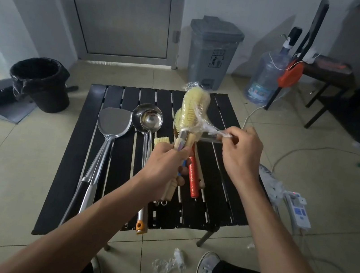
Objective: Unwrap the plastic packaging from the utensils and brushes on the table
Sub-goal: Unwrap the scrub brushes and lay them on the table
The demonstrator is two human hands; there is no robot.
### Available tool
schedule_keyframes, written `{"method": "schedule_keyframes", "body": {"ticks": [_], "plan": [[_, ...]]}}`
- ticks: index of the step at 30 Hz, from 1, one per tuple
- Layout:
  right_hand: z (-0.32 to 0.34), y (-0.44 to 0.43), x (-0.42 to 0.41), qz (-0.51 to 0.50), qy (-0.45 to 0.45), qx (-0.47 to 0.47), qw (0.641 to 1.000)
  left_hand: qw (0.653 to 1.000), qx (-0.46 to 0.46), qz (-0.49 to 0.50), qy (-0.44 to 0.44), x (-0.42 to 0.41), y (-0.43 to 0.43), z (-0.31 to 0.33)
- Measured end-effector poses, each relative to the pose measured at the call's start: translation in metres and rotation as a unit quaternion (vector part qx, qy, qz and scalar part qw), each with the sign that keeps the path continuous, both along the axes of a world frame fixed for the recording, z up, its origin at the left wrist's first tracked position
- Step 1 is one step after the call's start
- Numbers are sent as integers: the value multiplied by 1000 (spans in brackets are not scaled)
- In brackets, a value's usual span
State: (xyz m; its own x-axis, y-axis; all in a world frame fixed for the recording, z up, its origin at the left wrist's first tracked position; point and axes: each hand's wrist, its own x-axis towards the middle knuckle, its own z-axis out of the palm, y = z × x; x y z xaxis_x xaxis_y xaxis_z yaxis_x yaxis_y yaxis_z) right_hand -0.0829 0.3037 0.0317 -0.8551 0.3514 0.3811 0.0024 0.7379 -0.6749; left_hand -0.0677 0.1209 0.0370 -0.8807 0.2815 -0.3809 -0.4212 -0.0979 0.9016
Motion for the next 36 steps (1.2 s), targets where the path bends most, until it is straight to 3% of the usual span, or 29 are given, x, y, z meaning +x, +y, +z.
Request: {"method": "schedule_keyframes", "body": {"ticks": [11,15,20,25,29,31,36], "plan": [[8,-20,20,176,108,-14,978,996,-84,-13,40,5,8,-7],[8,-22,25,172,88,-101,976,994,-99,11,51,3,5,-7],[5,-24,27,188,35,-129,973,989,-129,12,72,-1,1,-12],[9,-23,22,215,-44,-275,936,981,-164,-6,106,1,3,-14],[9,-21,22,226,-72,-314,919,978,-177,-5,109,1,3,-18],[9,-20,23,231,-78,-281,928,978,-178,-1,108,0,4,-19],[1,-23,26,159,-38,-56,985,979,-181,0,94,0,5,-22]]}}
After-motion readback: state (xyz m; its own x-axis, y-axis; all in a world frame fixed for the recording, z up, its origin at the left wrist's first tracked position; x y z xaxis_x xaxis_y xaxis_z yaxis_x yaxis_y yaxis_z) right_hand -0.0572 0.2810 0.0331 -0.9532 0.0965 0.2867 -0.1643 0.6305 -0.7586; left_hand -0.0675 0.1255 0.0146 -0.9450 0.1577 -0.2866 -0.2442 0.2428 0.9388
